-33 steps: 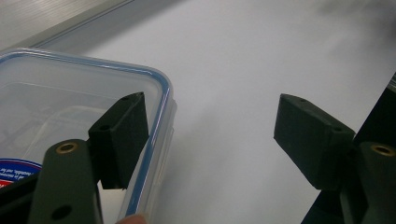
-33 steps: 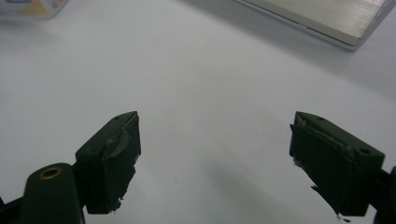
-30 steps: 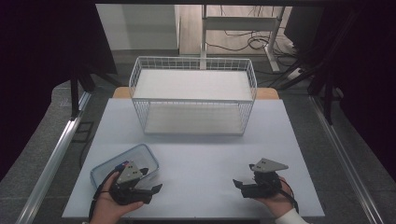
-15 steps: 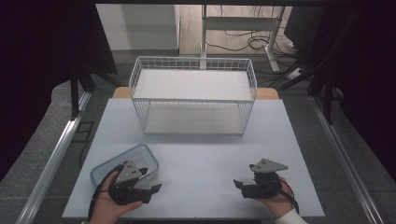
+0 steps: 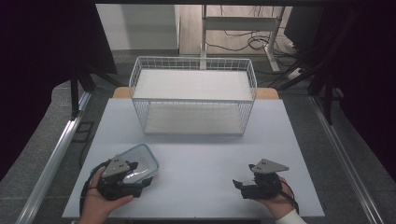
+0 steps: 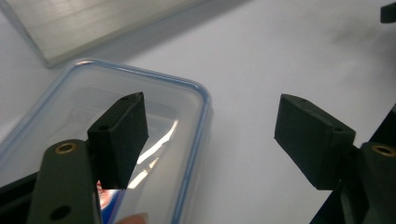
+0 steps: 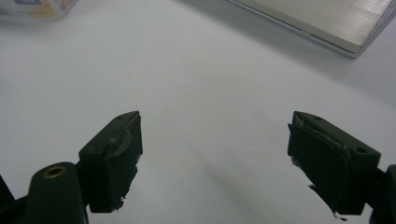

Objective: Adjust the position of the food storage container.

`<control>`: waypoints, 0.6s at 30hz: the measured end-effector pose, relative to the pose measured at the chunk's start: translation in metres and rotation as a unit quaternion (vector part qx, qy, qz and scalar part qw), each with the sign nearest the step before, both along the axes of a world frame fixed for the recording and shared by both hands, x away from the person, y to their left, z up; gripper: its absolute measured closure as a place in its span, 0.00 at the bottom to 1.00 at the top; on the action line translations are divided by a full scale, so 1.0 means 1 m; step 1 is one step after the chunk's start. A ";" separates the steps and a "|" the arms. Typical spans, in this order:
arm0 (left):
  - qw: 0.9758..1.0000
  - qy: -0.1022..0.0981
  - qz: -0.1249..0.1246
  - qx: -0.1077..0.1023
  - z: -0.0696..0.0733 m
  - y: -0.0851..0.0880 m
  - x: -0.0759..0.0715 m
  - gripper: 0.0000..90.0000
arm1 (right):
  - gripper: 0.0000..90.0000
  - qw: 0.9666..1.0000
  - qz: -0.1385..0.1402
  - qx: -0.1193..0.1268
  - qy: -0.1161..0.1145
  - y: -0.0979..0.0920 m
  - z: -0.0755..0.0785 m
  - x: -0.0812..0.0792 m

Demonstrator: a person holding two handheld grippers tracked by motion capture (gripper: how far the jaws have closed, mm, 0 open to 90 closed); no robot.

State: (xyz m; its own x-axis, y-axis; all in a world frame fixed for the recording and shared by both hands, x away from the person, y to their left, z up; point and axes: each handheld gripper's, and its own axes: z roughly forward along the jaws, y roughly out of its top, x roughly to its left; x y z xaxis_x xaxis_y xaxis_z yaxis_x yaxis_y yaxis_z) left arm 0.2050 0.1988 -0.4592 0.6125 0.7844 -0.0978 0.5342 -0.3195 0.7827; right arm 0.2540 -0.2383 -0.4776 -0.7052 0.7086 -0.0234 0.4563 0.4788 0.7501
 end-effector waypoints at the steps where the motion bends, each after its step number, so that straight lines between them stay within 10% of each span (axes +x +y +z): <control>1: 1.000 -0.001 0.005 -0.002 0.002 0.002 0.000 0.28 | 0.20 1.000 0.000 0.002 0.000 0.000 0.000 0.000; 18: 0.994 0.025 0.105 -0.022 0.019 0.081 -0.012 0.28 | 0.21 1.000 -0.012 -0.005 0.000 -0.002 0.004 0.001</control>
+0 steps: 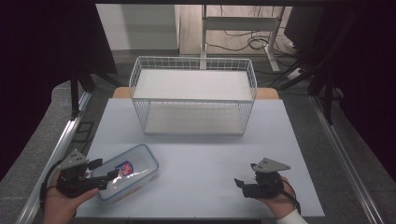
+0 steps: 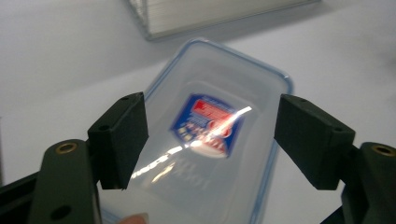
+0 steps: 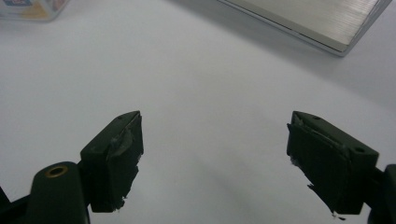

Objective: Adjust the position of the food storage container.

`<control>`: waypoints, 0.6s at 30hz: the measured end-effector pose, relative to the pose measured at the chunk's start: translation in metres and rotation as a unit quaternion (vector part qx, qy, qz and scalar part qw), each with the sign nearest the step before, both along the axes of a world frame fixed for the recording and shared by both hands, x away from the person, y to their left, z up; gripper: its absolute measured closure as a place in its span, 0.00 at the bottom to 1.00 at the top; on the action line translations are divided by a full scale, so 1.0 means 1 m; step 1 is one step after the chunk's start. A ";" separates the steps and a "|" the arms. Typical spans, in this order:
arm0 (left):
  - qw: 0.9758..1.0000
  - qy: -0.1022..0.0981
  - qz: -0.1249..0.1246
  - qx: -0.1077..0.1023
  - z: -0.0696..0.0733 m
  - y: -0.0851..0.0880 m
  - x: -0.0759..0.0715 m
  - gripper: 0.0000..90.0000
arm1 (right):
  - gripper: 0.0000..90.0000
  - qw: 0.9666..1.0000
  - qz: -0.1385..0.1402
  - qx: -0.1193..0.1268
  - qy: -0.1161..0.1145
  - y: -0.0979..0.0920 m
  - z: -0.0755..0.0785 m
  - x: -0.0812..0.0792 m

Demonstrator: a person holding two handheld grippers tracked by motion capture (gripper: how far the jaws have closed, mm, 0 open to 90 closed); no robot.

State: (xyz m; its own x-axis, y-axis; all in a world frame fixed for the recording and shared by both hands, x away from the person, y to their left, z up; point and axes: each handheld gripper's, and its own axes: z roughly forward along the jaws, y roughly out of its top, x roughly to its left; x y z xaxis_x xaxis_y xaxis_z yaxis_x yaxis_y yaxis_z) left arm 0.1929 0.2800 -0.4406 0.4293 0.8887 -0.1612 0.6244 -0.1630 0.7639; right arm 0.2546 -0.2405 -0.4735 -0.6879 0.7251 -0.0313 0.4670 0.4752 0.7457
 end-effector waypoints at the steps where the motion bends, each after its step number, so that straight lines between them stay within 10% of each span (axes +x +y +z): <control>1: 1.000 0.002 0.005 0.000 -0.001 0.004 -0.001 0.28 | 0.21 1.000 0.000 0.000 0.000 0.000 0.000 0.000; 7: 1.000 0.014 0.028 0.001 -0.004 0.024 -0.005 0.36 | 0.21 1.000 -0.001 -0.007 0.003 0.001 -0.002 0.000; 18: 0.995 0.065 0.075 0.017 -0.021 0.054 -0.006 0.88 | 0.21 1.000 -0.003 -0.016 0.000 0.002 -0.003 0.001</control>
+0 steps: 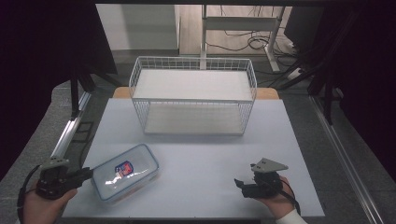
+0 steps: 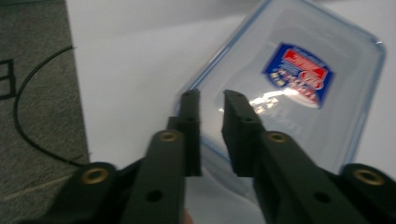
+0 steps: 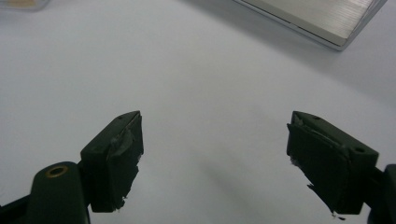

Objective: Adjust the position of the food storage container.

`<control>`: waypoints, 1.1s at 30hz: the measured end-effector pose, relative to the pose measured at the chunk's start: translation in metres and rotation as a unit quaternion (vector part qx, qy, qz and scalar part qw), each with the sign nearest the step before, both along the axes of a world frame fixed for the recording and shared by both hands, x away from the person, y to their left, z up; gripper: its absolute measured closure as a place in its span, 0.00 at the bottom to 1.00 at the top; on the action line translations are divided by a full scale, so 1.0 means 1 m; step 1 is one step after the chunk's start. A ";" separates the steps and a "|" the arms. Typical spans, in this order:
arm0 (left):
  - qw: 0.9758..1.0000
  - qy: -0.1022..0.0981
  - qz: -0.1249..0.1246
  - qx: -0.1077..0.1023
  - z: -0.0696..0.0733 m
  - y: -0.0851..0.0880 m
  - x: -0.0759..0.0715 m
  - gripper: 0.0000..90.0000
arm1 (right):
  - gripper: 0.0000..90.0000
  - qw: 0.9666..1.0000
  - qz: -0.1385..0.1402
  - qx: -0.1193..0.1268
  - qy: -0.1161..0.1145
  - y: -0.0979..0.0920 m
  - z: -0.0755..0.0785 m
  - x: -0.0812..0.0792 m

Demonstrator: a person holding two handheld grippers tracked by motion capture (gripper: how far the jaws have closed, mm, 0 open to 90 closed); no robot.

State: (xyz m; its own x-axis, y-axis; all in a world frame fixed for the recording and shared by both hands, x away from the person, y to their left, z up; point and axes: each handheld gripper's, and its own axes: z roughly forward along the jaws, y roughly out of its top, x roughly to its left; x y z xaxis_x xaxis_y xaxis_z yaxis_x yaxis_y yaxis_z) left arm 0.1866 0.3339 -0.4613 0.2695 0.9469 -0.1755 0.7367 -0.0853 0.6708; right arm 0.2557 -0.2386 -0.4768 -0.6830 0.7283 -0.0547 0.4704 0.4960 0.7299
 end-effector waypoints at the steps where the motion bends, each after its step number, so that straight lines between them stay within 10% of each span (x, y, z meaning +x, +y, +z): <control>1: 1.000 0.002 0.003 0.000 -0.001 0.002 0.000 0.92 | 0.21 1.000 0.000 -0.001 0.000 0.000 0.000 0.000; 16: 0.997 0.078 0.022 0.001 -0.039 0.016 0.005 0.99 | 0.21 1.000 -0.001 -0.012 -0.003 0.000 -0.002 0.000; 33: 0.996 0.092 0.012 0.000 -0.045 0.009 0.020 1.00 | 0.22 1.000 0.001 -0.018 -0.017 0.001 -0.001 -0.001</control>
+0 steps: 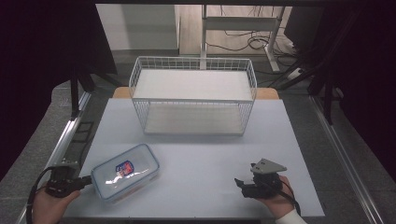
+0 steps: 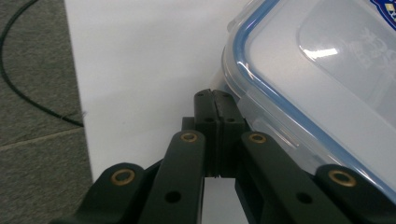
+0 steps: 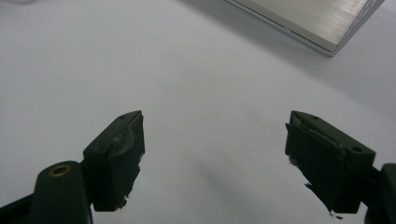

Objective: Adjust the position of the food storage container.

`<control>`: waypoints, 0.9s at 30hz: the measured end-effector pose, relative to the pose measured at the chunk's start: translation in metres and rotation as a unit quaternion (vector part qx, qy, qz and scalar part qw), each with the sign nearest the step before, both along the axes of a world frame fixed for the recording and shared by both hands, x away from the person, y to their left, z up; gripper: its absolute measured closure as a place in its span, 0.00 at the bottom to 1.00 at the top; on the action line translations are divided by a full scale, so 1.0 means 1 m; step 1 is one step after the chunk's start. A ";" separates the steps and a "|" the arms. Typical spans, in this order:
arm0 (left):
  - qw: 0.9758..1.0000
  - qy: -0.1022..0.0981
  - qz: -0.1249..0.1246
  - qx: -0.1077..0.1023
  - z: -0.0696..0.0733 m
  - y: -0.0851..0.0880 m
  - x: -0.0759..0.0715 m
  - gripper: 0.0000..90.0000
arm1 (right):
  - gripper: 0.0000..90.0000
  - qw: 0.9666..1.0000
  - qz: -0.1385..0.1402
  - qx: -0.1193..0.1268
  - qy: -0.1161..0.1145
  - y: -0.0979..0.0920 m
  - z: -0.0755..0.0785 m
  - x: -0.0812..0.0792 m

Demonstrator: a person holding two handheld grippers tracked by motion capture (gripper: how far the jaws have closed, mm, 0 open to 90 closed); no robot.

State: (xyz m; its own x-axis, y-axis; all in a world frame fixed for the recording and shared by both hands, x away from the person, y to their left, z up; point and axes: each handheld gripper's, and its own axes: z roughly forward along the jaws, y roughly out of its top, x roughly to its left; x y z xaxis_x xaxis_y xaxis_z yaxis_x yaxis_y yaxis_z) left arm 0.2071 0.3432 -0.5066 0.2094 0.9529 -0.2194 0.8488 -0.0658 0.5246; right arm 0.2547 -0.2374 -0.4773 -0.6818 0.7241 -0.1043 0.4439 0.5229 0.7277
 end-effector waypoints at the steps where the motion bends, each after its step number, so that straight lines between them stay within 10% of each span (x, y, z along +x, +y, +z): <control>1: 1.000 0.001 -0.001 -0.003 -0.001 0.000 0.002 1.00 | 0.22 1.000 0.000 0.000 0.000 0.000 0.000 0.000; 27: 0.998 0.004 -0.058 -0.013 -0.001 -0.046 0.055 1.00 | 0.22 1.000 0.002 -0.006 -0.011 -0.001 0.001 -0.001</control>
State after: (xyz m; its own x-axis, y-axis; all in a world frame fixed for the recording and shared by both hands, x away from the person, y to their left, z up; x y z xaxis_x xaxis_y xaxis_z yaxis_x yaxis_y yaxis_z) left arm 0.2616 0.2975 -0.5080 0.3161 0.9162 -0.2462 0.8403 -0.1500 0.5209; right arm 0.2541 -0.2383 -0.4762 -0.6823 0.7199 -0.1272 0.4259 0.5329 0.7312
